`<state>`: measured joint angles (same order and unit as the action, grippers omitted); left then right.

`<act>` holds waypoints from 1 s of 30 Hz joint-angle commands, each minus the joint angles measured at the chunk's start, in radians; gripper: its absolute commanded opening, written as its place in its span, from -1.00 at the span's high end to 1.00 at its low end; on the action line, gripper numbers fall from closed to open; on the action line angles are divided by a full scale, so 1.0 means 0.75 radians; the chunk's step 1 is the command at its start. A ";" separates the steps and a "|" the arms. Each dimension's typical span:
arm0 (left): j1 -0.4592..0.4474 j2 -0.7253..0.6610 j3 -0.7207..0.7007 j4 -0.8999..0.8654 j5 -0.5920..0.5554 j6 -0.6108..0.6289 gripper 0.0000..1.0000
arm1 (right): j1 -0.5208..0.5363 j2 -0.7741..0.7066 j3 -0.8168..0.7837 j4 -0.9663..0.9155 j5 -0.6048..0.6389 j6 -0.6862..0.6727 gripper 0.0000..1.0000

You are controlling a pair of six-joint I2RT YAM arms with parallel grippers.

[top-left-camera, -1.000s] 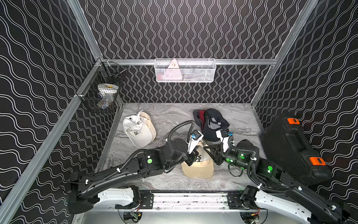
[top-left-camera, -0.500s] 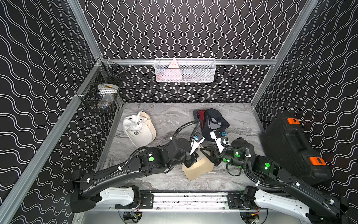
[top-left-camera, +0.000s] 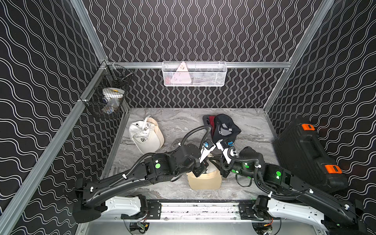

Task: Open the adjustable buckle of the baseball cap
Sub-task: Pull the adjustable strap on the baseball cap.

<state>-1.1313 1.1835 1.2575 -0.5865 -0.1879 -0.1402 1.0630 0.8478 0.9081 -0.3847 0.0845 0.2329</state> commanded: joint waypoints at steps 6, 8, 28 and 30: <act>-0.001 0.006 -0.018 0.049 -0.009 -0.008 0.58 | 0.004 -0.038 -0.038 0.102 -0.016 0.019 0.95; -0.004 -0.018 -0.064 0.099 -0.030 -0.003 0.29 | 0.005 -0.053 -0.058 0.126 -0.015 0.041 0.97; -0.024 -0.116 -0.219 0.391 -0.055 0.017 0.12 | 0.004 -0.057 -0.084 0.189 -0.032 0.134 1.00; -0.025 -0.106 -0.218 0.390 -0.054 0.022 0.16 | 0.004 -0.061 -0.088 0.197 -0.041 0.136 1.00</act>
<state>-1.1477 1.0981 1.0935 -0.3355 -0.2356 -0.1356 1.0657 0.8059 0.8429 -0.3019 0.0685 0.3153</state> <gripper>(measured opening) 0.425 0.075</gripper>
